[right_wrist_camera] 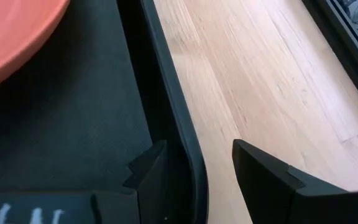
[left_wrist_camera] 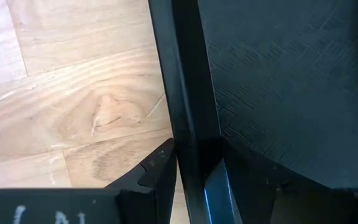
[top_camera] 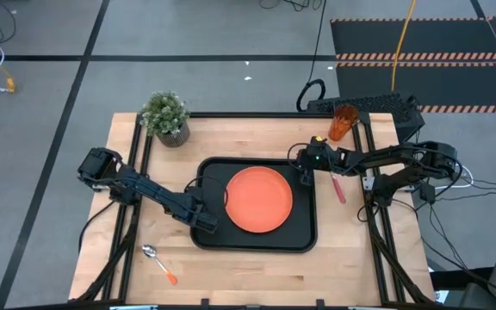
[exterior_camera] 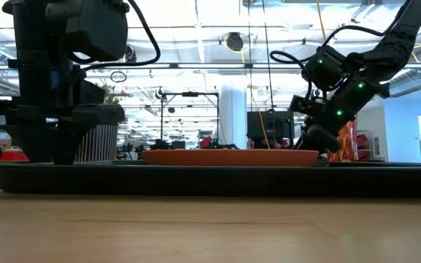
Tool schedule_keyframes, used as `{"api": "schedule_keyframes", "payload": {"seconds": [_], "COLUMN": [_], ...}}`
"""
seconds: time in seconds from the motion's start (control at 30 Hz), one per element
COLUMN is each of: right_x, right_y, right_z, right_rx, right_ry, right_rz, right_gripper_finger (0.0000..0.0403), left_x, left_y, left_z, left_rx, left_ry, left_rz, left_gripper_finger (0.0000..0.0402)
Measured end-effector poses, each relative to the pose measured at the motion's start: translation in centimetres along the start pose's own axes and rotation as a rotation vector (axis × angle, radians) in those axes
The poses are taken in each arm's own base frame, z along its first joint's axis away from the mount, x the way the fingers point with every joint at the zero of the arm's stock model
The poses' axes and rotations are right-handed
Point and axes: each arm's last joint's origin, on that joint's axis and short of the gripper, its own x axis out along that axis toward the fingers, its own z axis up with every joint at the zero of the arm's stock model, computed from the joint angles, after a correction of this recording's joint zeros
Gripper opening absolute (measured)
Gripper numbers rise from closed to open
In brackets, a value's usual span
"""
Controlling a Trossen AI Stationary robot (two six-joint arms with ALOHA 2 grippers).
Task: Pick and place plate/cup/fork/spoon on tray
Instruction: Adjust the black tray on the table
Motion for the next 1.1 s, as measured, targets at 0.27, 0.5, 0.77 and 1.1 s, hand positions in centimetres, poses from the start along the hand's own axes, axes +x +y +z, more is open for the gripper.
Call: {"api": "schedule_keyframes", "payload": {"seconds": [0.27, 0.5, 0.77, 1.1], "right_x": [0.0, 0.0, 0.0, 1.4], "right_y": [0.0, 0.0, 0.0, 0.5], "right_z": [0.1, 0.1, 0.2, -0.6], "right_rx": [0.102, 0.148, 0.132, 0.115], "right_ry": [-0.009, -0.012, -0.016, 0.021], "right_rz": [0.000, 0.000, 0.001, 0.028], "right_gripper_finger": [0.0176, 0.0176, 0.0176, 0.0176], "left_x": [-0.2, -0.6, -0.7, -2.2], "left_y": [0.0, -0.4, -0.4, 0.0], "left_z": [0.1, 0.2, 0.3, 0.5], "left_rx": [-0.002, 0.007, -0.015, -0.006], "left_ry": [-0.016, -0.016, -0.002, 0.016], "left_rz": [-0.011, -0.025, -0.028, -0.087], "left_gripper_finger": [0.0136, 0.0136, 0.0136, 0.0136]}}
